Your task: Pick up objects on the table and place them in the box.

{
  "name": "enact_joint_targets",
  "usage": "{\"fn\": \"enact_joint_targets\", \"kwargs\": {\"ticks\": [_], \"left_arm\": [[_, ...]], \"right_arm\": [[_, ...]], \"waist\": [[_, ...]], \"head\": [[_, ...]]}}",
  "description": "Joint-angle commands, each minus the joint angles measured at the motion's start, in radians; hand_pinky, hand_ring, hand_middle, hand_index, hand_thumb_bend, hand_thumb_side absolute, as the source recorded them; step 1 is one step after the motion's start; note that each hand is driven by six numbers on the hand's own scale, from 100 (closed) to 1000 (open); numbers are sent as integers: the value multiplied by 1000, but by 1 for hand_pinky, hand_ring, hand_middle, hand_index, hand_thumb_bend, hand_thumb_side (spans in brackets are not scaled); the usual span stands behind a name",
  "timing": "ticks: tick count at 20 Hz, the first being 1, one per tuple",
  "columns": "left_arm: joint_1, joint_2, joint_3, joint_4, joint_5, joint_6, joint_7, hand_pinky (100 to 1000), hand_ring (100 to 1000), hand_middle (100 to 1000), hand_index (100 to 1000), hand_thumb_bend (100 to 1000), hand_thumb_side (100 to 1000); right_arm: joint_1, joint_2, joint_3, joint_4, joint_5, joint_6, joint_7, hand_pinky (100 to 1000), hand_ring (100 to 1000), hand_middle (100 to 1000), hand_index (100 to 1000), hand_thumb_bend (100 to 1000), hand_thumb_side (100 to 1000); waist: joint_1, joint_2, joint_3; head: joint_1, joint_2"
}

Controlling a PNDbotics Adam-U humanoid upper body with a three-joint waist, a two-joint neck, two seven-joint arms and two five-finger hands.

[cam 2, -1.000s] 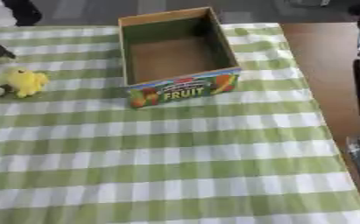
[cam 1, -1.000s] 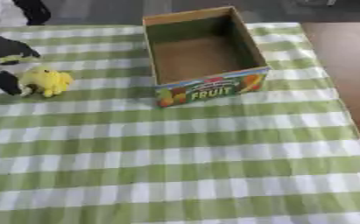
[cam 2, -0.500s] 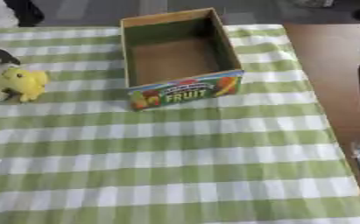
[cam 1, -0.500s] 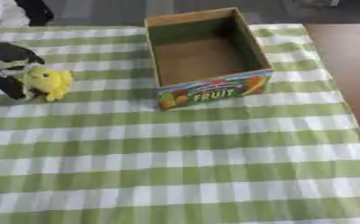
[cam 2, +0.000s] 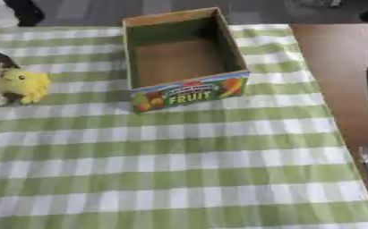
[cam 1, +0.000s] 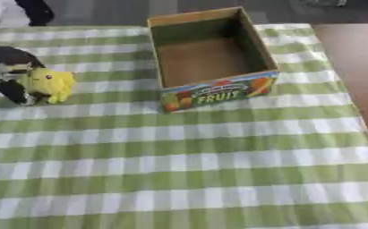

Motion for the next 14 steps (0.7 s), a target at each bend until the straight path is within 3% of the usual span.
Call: {"fn": "enact_joint_targets", "kwargs": {"ticks": [1, 7, 11, 14], "left_arm": [[-17, 28, 10, -19, 30, -6, 17, 834, 862, 798, 867, 251, 403], [-16, 30, 6, -22, 36, 4, 52, 789, 795, 671, 763, 192, 397], [-17, 32, 6, -24, 23, 14, 76, 760, 773, 631, 710, 100, 367], [-18, 33, 8, -25, 18, 25, 98, 733, 734, 566, 640, 100, 348]], "right_arm": [[-3, -20, -10, -19, -2, 5, -5, 794, 859, 626, 862, 100, 938], [-2, -19, -10, -19, -4, 8, -8, 796, 860, 625, 863, 100, 940], [-1, -18, -10, -19, -5, 8, -7, 796, 860, 625, 864, 100, 942], [0, -17, -11, -19, -7, 7, -7, 797, 860, 624, 865, 100, 941]], "waist": [[1, -24, 2], [-1, -23, 2], [-1, -24, 3], [-1, -27, 3]], "head": [[0, -3], [1, -3], [0, -2], [-2, 0]]}}
